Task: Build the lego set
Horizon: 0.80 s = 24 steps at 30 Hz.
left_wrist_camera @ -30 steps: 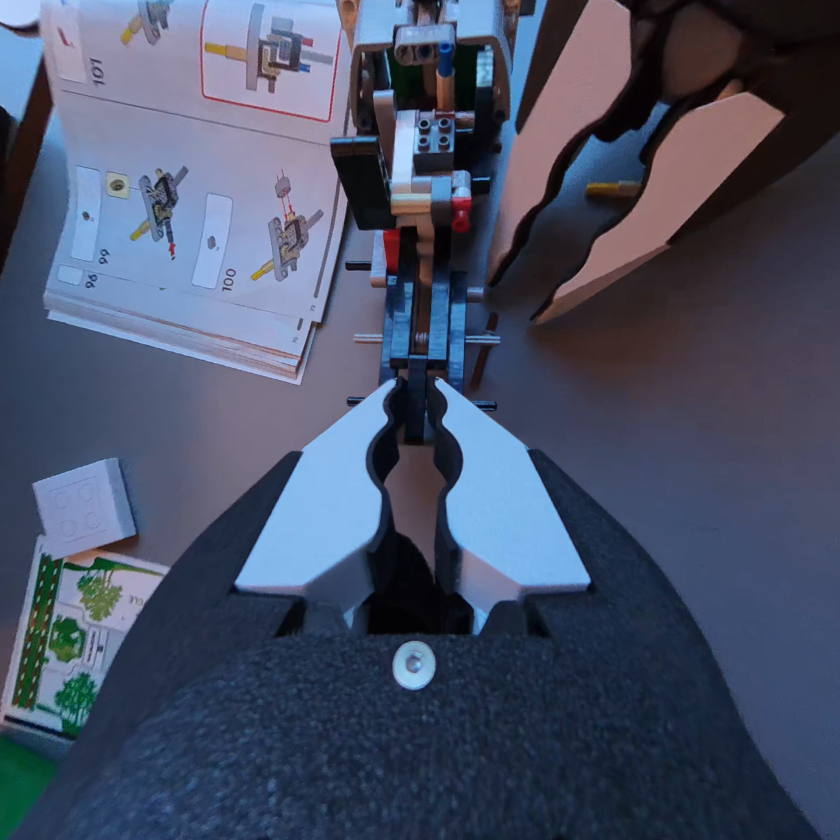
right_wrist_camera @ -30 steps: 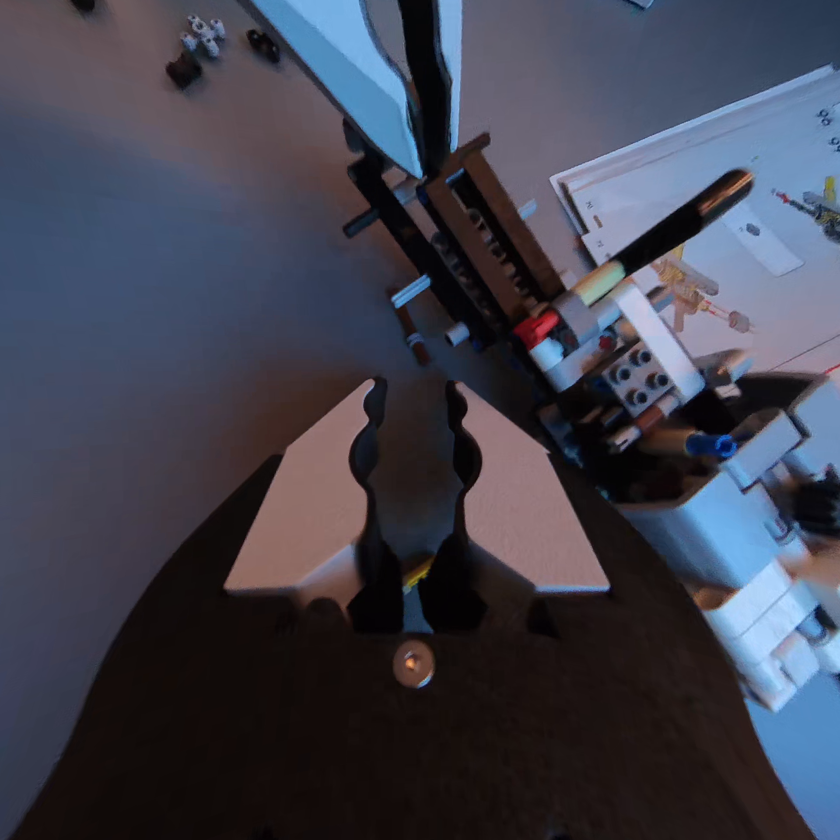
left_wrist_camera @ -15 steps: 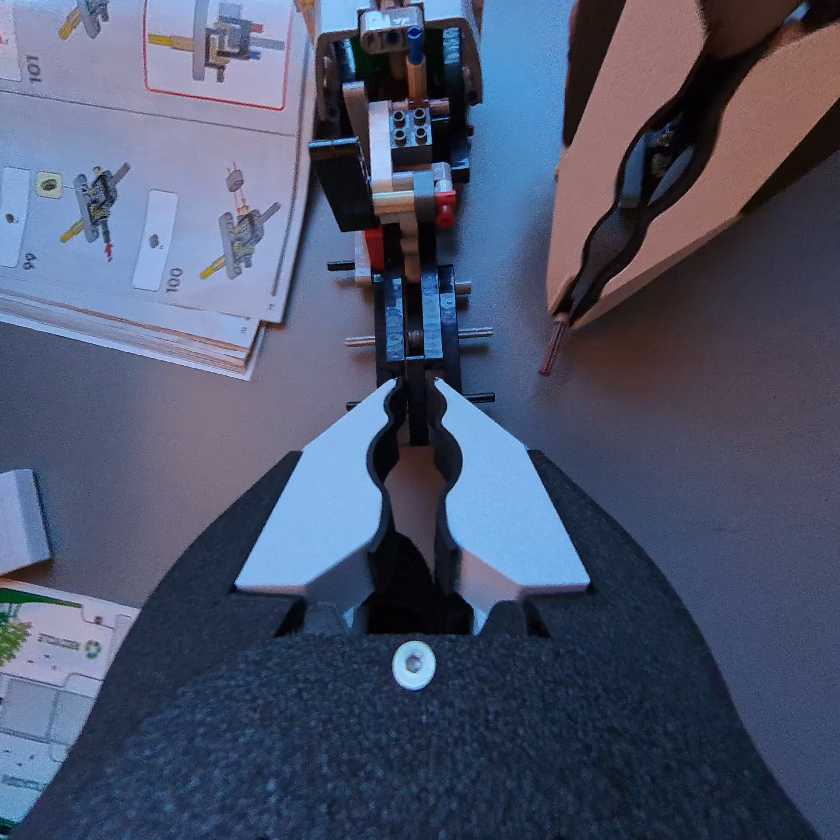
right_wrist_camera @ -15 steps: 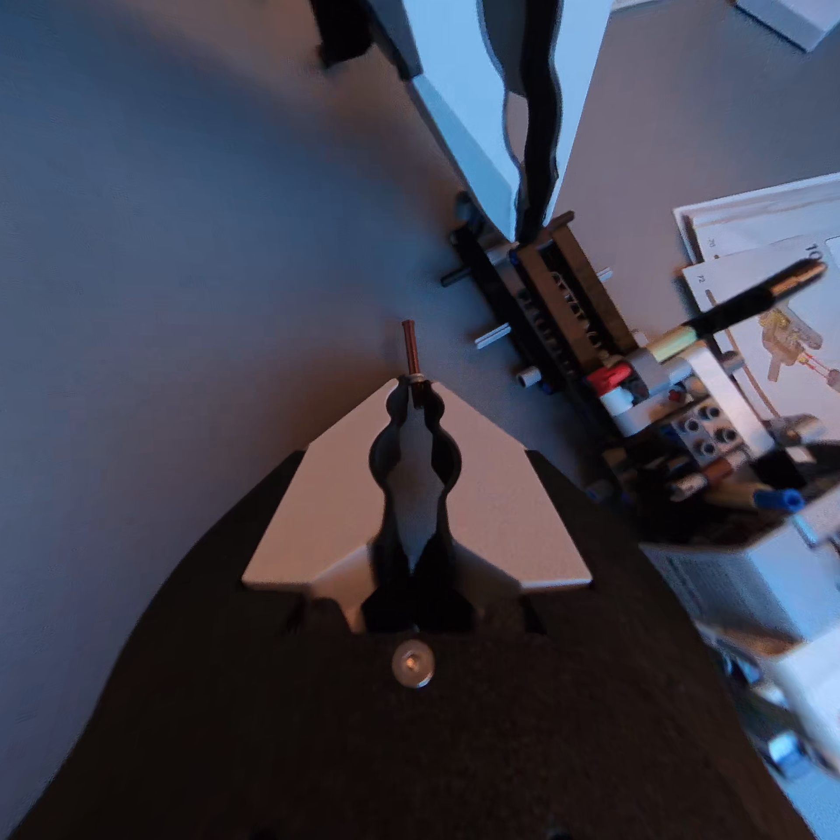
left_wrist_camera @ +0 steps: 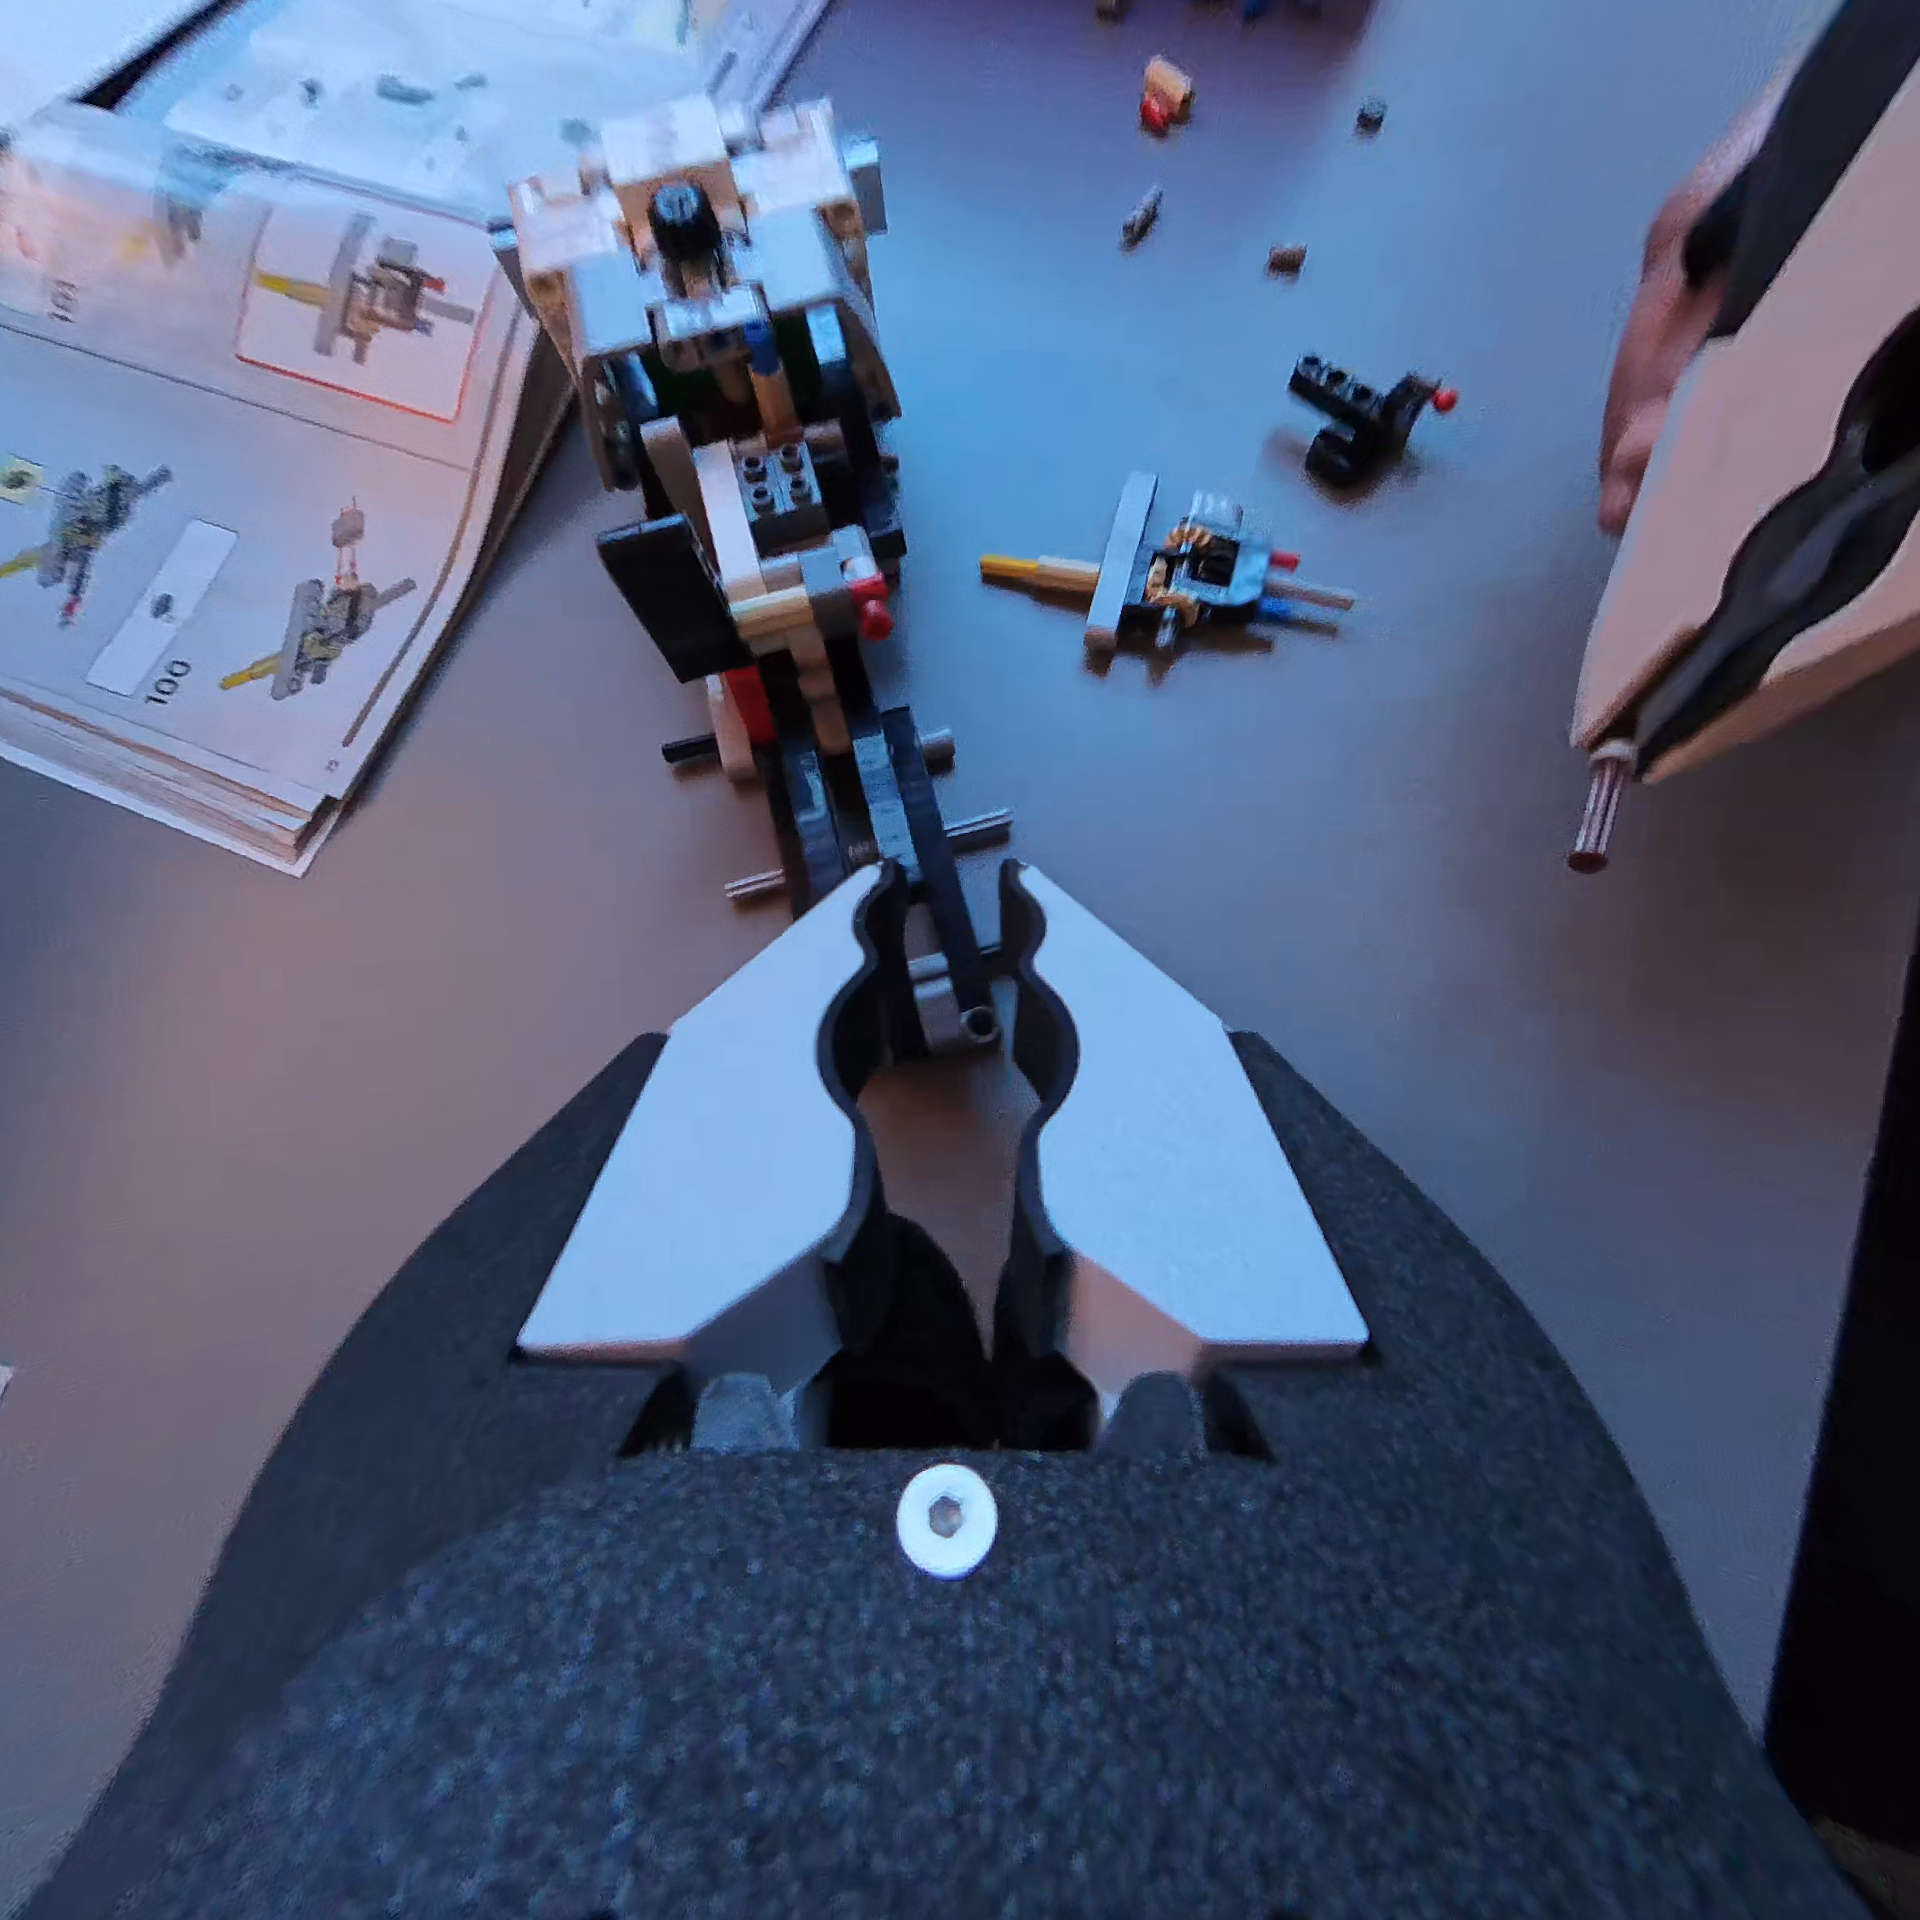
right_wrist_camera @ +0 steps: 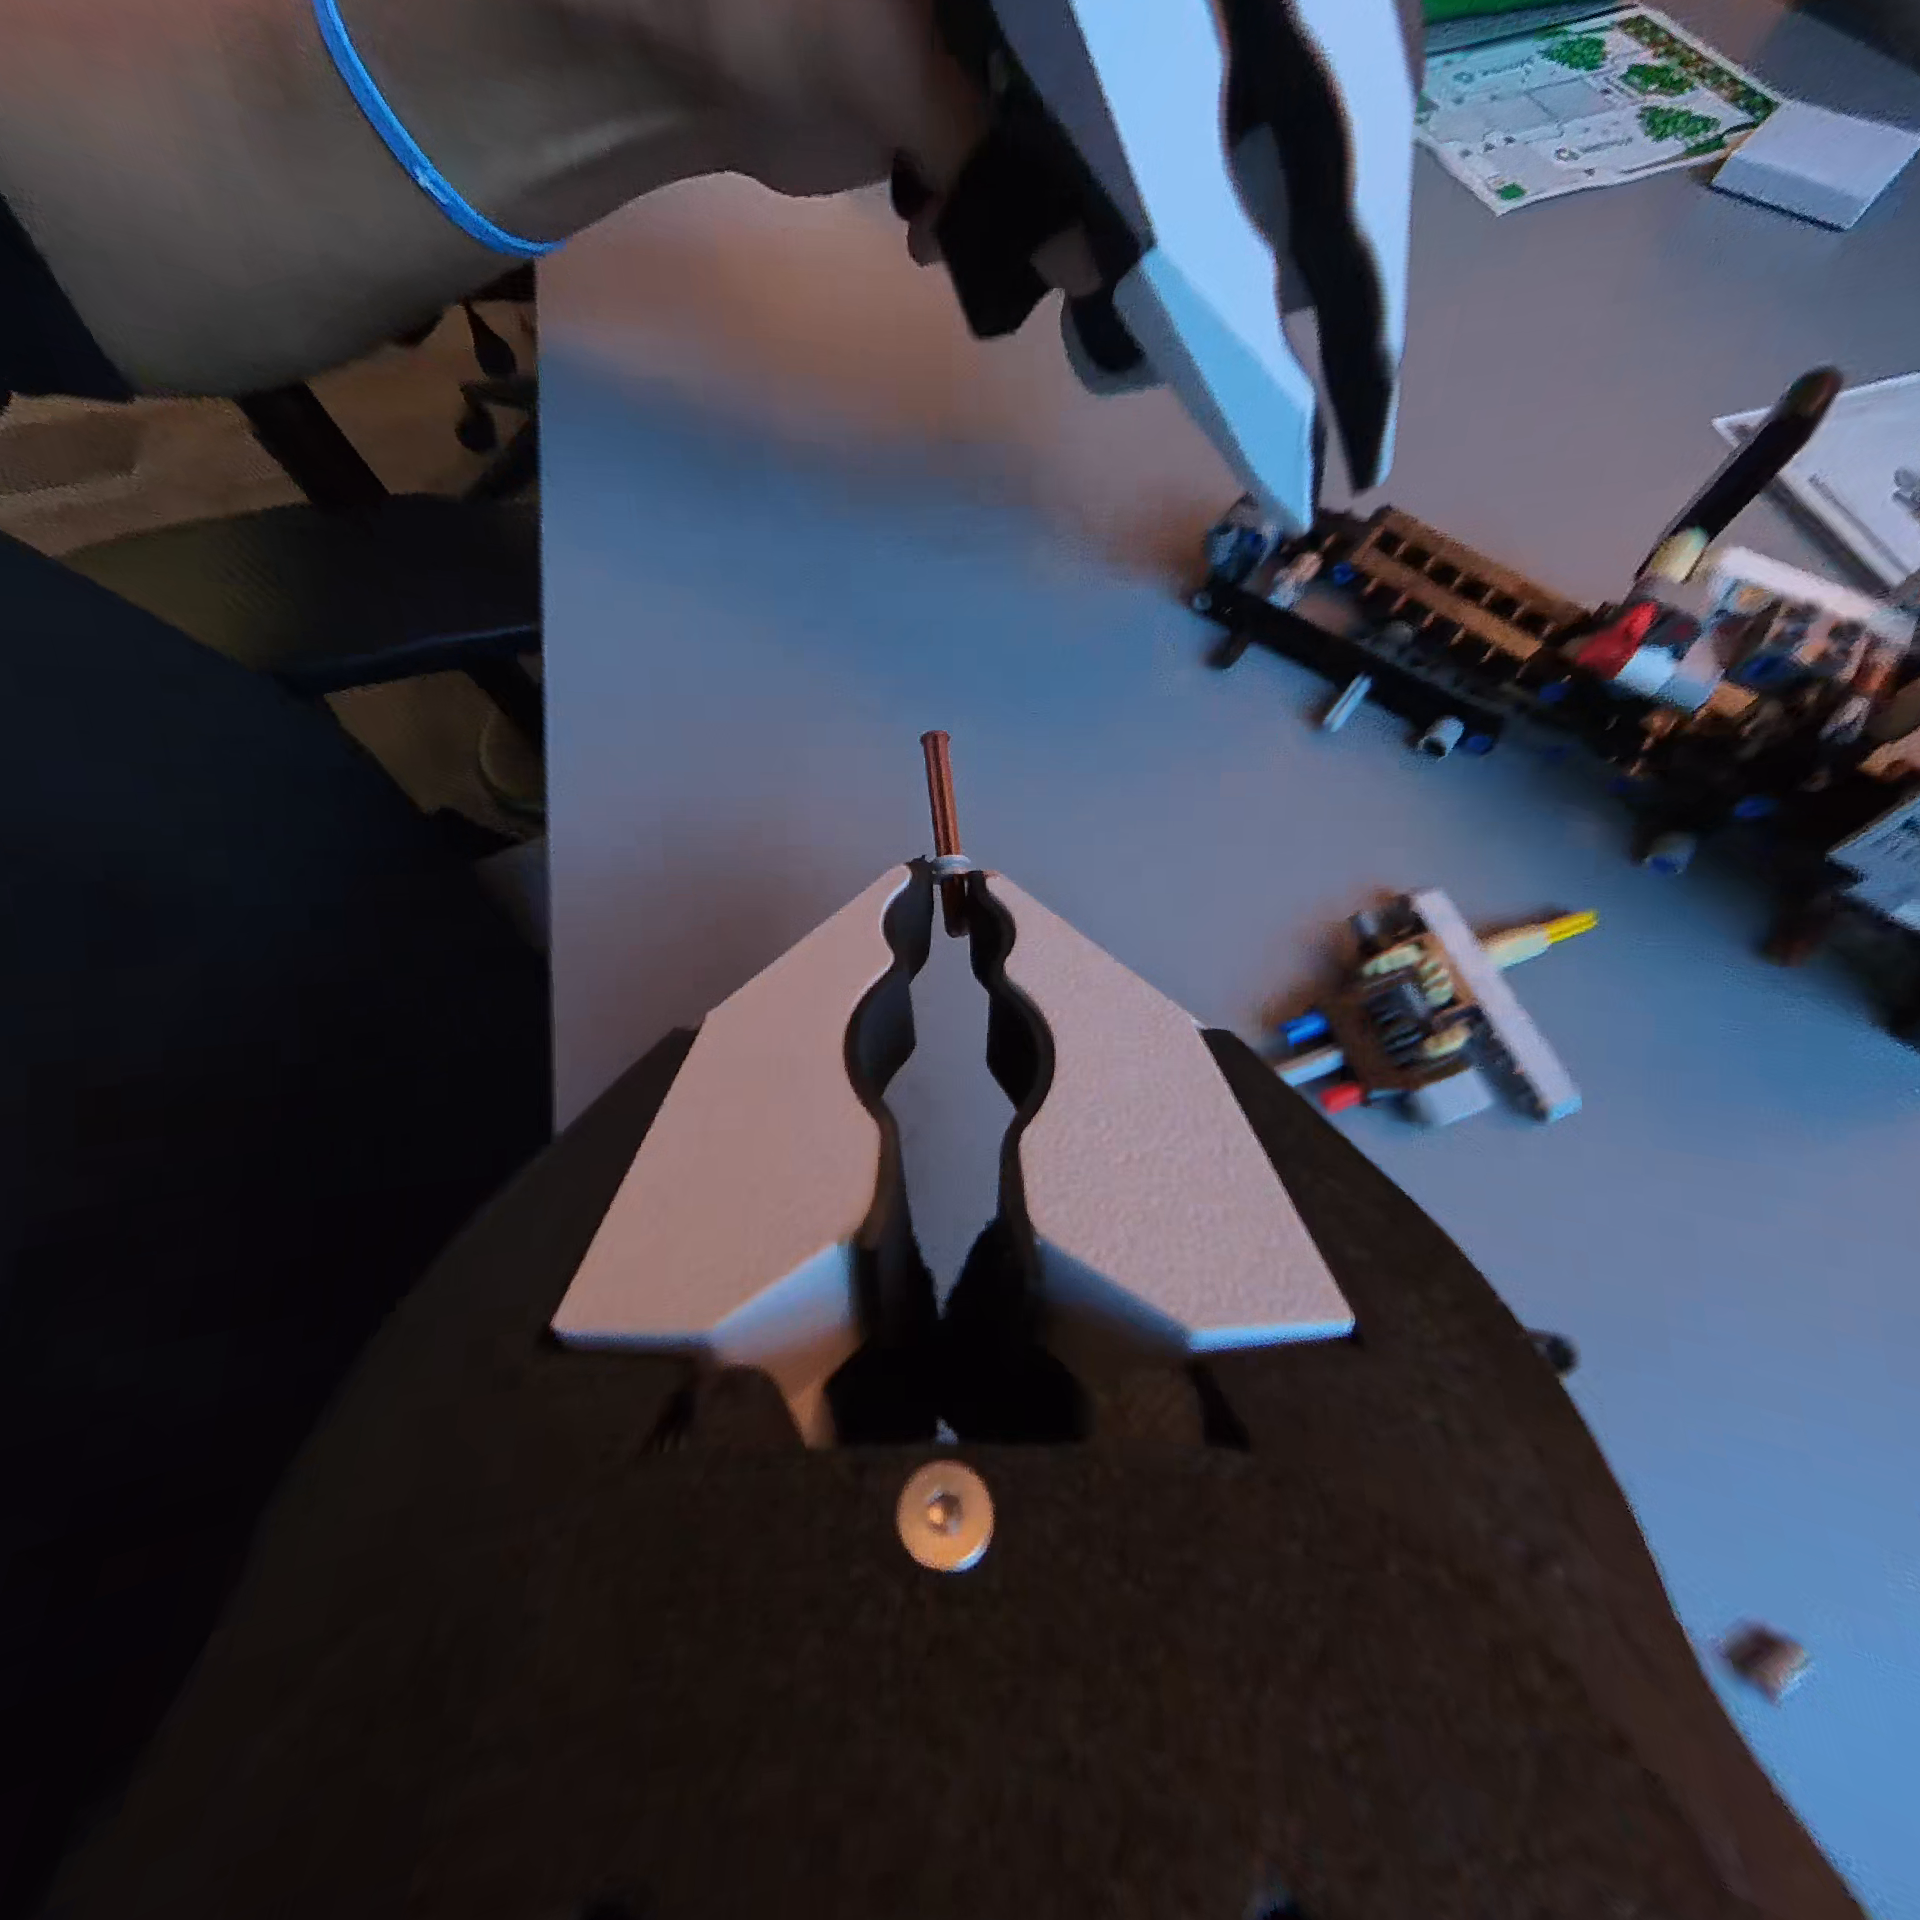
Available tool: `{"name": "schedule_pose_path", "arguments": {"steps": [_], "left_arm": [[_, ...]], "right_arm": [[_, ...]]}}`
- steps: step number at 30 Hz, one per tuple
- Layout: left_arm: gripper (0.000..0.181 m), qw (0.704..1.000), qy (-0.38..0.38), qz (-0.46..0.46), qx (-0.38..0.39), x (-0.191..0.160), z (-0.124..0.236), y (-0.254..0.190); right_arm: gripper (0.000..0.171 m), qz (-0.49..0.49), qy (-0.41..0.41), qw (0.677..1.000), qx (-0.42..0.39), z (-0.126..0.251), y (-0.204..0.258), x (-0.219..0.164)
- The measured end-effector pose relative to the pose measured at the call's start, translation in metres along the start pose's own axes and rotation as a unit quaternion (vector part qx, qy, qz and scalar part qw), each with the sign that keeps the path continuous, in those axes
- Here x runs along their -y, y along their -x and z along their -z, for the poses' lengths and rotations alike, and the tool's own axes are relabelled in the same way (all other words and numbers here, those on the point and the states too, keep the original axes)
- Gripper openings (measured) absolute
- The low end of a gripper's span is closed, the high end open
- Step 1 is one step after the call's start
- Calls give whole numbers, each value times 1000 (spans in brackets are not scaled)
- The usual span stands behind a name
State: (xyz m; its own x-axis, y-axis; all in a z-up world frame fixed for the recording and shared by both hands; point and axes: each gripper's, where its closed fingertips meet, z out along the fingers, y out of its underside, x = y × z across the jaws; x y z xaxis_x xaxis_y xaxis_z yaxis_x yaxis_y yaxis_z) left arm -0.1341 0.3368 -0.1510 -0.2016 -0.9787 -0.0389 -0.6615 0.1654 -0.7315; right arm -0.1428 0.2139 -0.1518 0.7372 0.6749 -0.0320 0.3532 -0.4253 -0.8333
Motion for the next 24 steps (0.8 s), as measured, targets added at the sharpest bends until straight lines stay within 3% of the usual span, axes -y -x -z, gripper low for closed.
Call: {"name": "schedule_pose_path", "arguments": {"steps": [1,6,10,15,19,24], "left_arm": [[19,1000,-13,6,6,5,5,-3],[26,994,-112,6,-19,34,34,-66],[25,983,-178,-32,-29,35,37,-120],[25,963,-257,30,-78,39,47,-144],[24,958,-255,79,-104,32,39,-150],[22,962,-230,92,-118,27,31,-153]], "right_arm": [[5,2,-3,1000,-3,3,5,-3],[6,54,17,998,-42,29,13,-5],[6,59,-35,996,-58,42,15,10],[6,145,-117,975,-119,37,24,12],[5,290,-122,923,-223,43,29,16],[6,365,-89,894,-246,29,35,9]]}}
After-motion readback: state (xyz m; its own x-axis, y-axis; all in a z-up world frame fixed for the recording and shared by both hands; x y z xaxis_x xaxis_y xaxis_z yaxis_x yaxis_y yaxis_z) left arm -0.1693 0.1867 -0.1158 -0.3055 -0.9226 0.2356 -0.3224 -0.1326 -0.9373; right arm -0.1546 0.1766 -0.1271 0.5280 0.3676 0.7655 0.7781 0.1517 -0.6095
